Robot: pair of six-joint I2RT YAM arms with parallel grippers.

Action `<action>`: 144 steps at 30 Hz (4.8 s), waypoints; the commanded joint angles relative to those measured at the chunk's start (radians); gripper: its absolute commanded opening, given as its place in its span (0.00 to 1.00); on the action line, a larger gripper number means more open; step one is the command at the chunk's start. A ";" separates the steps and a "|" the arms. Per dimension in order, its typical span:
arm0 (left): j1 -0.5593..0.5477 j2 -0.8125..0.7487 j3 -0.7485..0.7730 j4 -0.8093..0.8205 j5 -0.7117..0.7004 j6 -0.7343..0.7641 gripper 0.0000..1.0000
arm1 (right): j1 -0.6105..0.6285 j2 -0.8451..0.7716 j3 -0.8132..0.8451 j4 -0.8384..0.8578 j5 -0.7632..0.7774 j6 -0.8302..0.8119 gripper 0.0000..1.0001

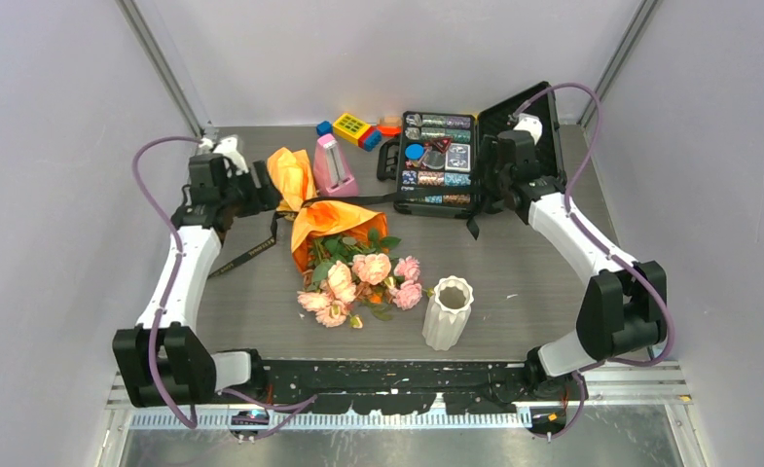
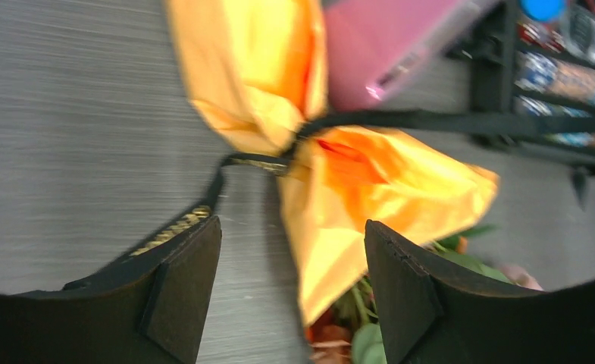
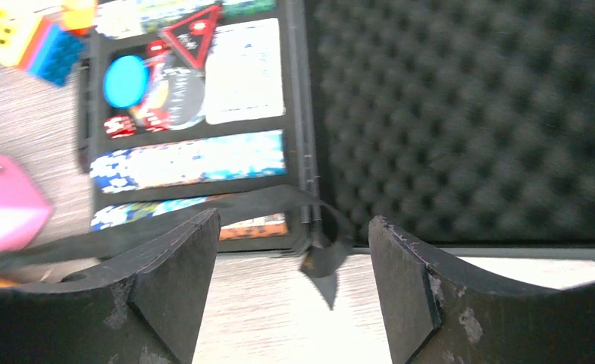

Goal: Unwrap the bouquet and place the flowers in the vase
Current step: Untie the ribbon from the wrapping paper.

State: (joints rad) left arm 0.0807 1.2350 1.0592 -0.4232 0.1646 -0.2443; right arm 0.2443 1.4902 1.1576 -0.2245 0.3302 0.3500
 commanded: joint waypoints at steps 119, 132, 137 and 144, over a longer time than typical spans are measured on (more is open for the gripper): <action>-0.179 0.357 -0.129 0.188 0.100 -0.269 0.30 | 0.530 0.799 0.740 -0.034 -0.504 -0.037 0.45; -0.180 0.212 -0.329 0.369 0.089 -0.364 0.21 | 0.538 0.806 0.640 0.005 -0.493 -0.007 0.18; -0.179 0.259 -0.362 0.412 0.122 -0.359 0.03 | 0.539 0.787 0.653 -0.006 -0.487 -0.007 0.18; -0.180 0.294 -0.380 0.445 0.131 -0.346 0.00 | 0.552 0.732 0.685 -0.015 -0.485 0.002 0.32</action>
State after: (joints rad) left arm -0.0959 1.5059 0.7025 -0.0288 0.2775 -0.6003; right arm 0.7792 2.3081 1.8030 -0.2363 -0.1631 0.3412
